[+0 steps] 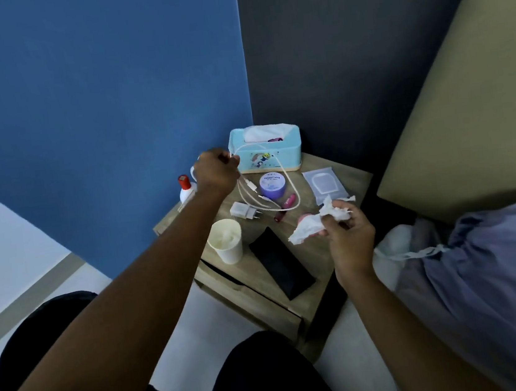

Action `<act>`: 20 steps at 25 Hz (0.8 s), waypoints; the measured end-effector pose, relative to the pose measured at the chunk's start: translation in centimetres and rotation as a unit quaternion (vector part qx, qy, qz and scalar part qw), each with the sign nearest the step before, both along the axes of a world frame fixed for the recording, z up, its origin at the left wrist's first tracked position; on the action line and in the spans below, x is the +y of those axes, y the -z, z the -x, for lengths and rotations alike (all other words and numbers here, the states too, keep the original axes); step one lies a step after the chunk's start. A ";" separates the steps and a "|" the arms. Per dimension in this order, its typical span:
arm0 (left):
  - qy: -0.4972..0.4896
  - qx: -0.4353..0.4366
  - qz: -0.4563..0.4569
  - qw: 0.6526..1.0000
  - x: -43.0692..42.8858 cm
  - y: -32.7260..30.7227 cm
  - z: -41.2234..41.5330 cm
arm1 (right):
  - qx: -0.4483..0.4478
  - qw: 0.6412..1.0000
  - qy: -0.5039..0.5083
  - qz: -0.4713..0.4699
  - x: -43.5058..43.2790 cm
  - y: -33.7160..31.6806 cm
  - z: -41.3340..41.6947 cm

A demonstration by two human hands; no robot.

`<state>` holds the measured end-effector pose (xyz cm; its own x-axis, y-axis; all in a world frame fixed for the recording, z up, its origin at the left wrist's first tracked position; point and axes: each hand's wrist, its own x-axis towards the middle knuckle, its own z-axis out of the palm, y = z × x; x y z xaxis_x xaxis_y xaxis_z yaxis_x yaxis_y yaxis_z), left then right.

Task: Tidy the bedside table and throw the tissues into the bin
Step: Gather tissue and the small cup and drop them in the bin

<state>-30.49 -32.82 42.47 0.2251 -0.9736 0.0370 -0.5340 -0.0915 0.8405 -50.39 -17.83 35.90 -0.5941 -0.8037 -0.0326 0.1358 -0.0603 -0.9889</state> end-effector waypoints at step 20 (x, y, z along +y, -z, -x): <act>0.322 -0.472 -0.132 0.810 7.7 4.4 -3.4 | -0.007 0.995 -0.082 -0.048 0.2 2.8 -3.3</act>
